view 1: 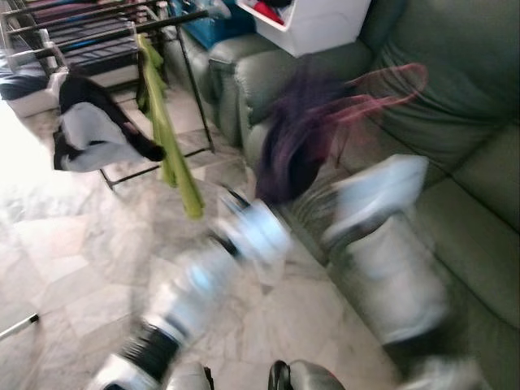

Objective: Hang hanger

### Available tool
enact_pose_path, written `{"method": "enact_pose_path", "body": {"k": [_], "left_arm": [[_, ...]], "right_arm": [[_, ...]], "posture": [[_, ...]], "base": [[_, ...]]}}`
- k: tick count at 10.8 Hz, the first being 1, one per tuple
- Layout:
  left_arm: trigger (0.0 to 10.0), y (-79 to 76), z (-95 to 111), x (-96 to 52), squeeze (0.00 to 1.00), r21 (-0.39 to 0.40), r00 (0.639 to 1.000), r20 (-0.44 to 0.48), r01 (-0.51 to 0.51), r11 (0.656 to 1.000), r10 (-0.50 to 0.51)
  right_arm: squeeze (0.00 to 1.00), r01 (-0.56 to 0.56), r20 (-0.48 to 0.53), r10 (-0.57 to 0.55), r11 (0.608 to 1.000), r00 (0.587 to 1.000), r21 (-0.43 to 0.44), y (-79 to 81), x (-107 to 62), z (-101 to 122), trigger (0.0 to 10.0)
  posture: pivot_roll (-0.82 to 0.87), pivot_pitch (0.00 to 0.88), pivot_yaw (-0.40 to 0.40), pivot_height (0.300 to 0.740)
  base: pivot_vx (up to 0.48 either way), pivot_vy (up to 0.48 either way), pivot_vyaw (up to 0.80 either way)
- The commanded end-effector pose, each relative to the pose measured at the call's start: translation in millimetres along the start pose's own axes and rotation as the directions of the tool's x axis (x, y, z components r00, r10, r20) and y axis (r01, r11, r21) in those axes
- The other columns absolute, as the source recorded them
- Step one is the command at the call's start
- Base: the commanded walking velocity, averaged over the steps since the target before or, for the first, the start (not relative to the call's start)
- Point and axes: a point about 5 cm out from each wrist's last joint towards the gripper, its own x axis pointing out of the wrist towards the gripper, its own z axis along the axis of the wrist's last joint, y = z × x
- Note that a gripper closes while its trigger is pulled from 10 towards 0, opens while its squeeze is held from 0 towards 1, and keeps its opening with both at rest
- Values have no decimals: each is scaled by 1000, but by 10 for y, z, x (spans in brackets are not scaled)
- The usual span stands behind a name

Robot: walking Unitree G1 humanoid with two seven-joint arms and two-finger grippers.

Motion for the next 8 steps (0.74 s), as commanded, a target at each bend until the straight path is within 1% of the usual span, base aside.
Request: {"method": "enact_pose_path", "body": {"k": [1,3,4,5,6,7,8], "left_arm": [[10000,-11,16,-8,0,3,1000,20,16,1000,-16],[10000,-16,16,16,0,1,1000,24,19,1000,-19],[10000,-12,14,27,0,-5,999,32,25,1000,-25],[10000,-19,29,35,0,-15,999,41,33,999,-33],[10000,-62,30,24,0,-34,997,46,61,998,-59],[10000,-99,10,11,0,-45,996,39,78,996,-76],[10000,-117,-5,10,1000,-54,996,34,87,995,-86]], "right_arm": [[0,-35,130,42,998,991,-53,-9,55,282,10000],[0,-86,162,96,994,982,-69,64,51,321,10000],[0,-67,177,83,993,981,-97,59,34,300,10000],[0,10,190,17,990,982,-137,-17,63,302,10000],[0,96,200,-66,985,978,-144,-128,109,320,10000],[0,132,205,-101,980,974,-146,-188,133,329,10000],[0,117,218,-80,980,973,-159,-181,133,344,10000]], "posture": [[-47,68,-11,740],[-48,67,-13,740],[-48,67,-13,740],[-49,68,-12,740],[-50,69,-6,740],[-50,69,-6,740],[-50,69,-6,740]], "base": [[0,0,0],[0,0,0],[0,0,0],[0,0,0],[0,0,0],[0,0,0],[0,0,0]]}}
